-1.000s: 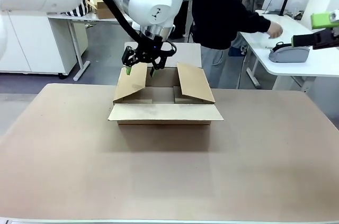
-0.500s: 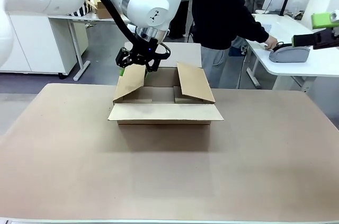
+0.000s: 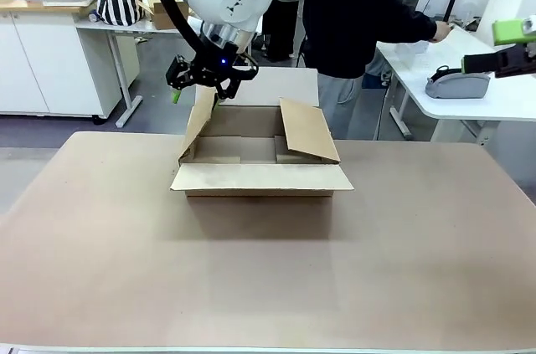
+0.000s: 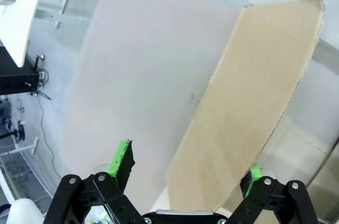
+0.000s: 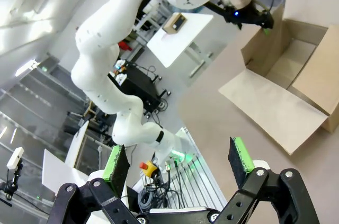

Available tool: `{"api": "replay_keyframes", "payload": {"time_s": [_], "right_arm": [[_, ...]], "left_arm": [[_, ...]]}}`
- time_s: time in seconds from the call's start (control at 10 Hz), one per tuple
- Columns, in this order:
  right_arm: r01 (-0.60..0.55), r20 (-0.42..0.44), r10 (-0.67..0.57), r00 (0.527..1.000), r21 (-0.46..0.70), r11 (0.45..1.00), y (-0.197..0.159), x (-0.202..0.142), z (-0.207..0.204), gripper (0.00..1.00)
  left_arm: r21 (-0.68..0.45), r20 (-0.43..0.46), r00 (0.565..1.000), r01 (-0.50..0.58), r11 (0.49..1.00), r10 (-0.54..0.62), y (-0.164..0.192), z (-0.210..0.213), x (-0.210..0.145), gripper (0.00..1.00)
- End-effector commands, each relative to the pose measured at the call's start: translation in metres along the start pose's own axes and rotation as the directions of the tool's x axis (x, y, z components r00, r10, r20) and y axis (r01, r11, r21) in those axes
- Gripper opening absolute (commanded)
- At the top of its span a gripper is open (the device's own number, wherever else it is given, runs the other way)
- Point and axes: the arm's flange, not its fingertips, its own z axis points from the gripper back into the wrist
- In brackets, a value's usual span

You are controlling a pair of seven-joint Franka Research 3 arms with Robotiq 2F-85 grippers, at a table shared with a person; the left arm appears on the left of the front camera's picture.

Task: Pack the gift set into the box.
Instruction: Place both hands on the side flaps of the Package Box and spread them outward.

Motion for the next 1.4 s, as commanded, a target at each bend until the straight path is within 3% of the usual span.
{"api": "replay_keyframes", "payload": {"time_s": [0.0, 0.4, 0.6, 0.8, 1.0, 1.3], "right_arm": [[-0.026, 0.016, 0.025, 1.000, 0.019, 0.999, 0.000, 0.005, -0.002, 1.00], [-0.026, 0.016, 0.025, 1.000, 0.019, 0.999, 0.000, 0.005, -0.002, 1.00], [-0.026, 0.016, 0.025, 1.000, 0.019, 0.999, 0.000, 0.005, -0.002, 1.00], [-0.026, 0.016, 0.025, 1.000, 0.019, 0.999, 0.000, 0.005, -0.002, 1.00], [-0.026, 0.016, 0.025, 1.000, 0.019, 0.999, 0.000, 0.005, -0.002, 1.00], [-0.026, 0.016, 0.025, 1.000, 0.019, 0.999, 0.000, 0.005, -0.002, 1.00]], "left_arm": [[-0.034, -0.015, 1.000, -0.021, 0.999, 0.020, 0.031, -0.014, -0.001, 1.00], [-0.134, -0.132, 0.991, -0.044, 0.990, 0.026, 0.079, -0.036, 0.025, 1.00], [-0.287, -0.178, 0.979, 0.041, 0.957, -0.096, 0.109, -0.048, 0.037, 1.00], [-0.431, -0.205, 0.957, 0.098, 0.897, -0.203, 0.134, -0.066, 0.049, 1.00], [-0.533, -0.197, 0.951, 0.099, 0.840, -0.237, 0.158, -0.081, 0.057, 1.00], [-0.681, -0.137, 0.909, 0.203, 0.703, -0.395, 0.172, -0.104, 0.066, 1.00]]}}
